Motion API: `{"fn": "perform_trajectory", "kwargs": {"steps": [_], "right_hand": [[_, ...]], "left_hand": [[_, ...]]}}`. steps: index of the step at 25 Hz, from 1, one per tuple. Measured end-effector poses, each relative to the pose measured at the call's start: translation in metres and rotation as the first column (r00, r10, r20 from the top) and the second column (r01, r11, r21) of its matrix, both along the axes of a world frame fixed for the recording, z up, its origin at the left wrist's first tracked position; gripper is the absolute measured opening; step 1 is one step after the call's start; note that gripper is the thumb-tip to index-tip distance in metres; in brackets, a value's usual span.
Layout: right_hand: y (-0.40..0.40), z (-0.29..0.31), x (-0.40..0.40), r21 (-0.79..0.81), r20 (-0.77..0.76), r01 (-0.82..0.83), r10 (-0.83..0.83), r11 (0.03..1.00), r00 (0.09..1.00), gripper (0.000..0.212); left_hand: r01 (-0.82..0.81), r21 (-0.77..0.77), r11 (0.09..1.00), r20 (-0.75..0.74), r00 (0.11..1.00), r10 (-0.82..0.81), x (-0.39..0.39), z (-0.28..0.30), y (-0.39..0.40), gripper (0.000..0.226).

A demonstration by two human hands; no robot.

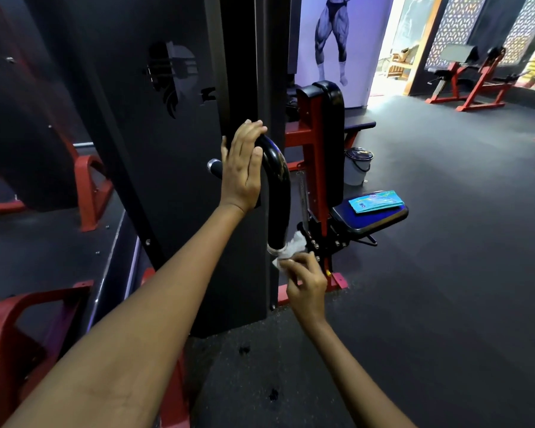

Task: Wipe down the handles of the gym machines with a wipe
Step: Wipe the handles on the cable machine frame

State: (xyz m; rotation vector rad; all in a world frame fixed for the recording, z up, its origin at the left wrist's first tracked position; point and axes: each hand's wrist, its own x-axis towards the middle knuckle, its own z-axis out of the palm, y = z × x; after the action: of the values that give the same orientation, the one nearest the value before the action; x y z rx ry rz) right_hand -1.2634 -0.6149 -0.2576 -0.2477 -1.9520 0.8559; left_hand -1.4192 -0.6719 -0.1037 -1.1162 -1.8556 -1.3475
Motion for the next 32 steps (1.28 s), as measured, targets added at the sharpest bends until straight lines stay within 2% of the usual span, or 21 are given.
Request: {"fn": "perform_trajectory", "kwargs": {"steps": [2, 4, 6, 8, 10, 15, 18, 20, 23, 26, 29, 32], "right_hand": [[0.002, 0.028, -0.005, 0.002, -0.123, 0.042, -0.042, 0.999, 0.992, 0.017], [0.003, 0.048, -0.015, 0.034, -0.153, 0.049, -0.043, 0.998, 0.987, 0.02], [0.002, 0.045, -0.018, 0.049, -0.102, 0.042, -0.037, 0.998, 0.994, 0.021], [0.0, 0.033, -0.009, 0.0, 0.019, 0.006, -0.006, 1.0, 1.0, 0.022], [0.002, 0.037, 0.002, -0.099, 0.073, -0.059, 0.066, 0.993, 0.995, 0.025], [0.018, 0.124, 0.005, -0.294, -0.069, -0.391, 0.389, 0.872, 0.919, 0.013], [0.033, 0.159, -0.016, -0.395, -0.198, -0.372, 0.317, 0.84, 0.927, 0.009], [0.035, 0.168, -0.033, -0.352, -0.205, -0.334, 0.276, 0.874, 0.939, 0.013], [0.028, 0.161, -0.042, -0.224, -0.182, -0.29, 0.253, 0.93, 0.95, 0.026], [0.028, 0.129, -0.028, -0.25, -0.177, -0.274, 0.234, 0.929, 0.956, 0.023], [0.036, 0.111, -0.017, -0.439, -0.139, -0.378, 0.354, 0.815, 0.925, 0.021], [0.05, 0.148, -0.042, -0.575, -0.15, -0.465, 0.471, 0.674, 0.869, 0.022]], "left_hand": [[0.001, -0.004, 1.0, -0.004, 1.0, -0.001, -0.002, 0.0, 0.001, 0.048], [0.005, 0.008, 1.0, -0.006, 1.0, -0.005, -0.004, -0.001, 0.0, 0.047], [0.002, 0.006, 1.0, -0.012, 1.0, -0.002, -0.002, 0.0, 0.0, 0.047], [0.013, -0.009, 1.0, -0.006, 1.0, -0.013, -0.002, 0.002, -0.002, 0.048], [0.016, -0.03, 0.999, -0.004, 1.0, -0.016, -0.002, 0.001, -0.004, 0.048], [0.02, -0.036, 0.999, 0.016, 1.0, -0.02, -0.002, 0.001, -0.004, 0.048], [0.02, -0.022, 1.0, 0.031, 0.999, -0.019, 0.0, 0.002, -0.003, 0.048], [0.022, -0.015, 1.0, 0.029, 0.999, -0.022, 0.0, 0.001, -0.003, 0.048], [0.016, -0.018, 1.0, 0.062, 0.998, -0.015, 0.002, 0.002, -0.002, 0.049], [0.01, -0.013, 1.0, 0.093, 0.996, -0.009, 0.005, 0.003, -0.004, 0.05], [-0.004, 0.003, 1.0, 0.108, 0.994, 0.004, 0.006, 0.003, -0.002, 0.047], [-0.061, 0.056, 0.997, 0.147, 0.988, 0.052, 0.006, 0.003, 0.004, 0.045]]}}
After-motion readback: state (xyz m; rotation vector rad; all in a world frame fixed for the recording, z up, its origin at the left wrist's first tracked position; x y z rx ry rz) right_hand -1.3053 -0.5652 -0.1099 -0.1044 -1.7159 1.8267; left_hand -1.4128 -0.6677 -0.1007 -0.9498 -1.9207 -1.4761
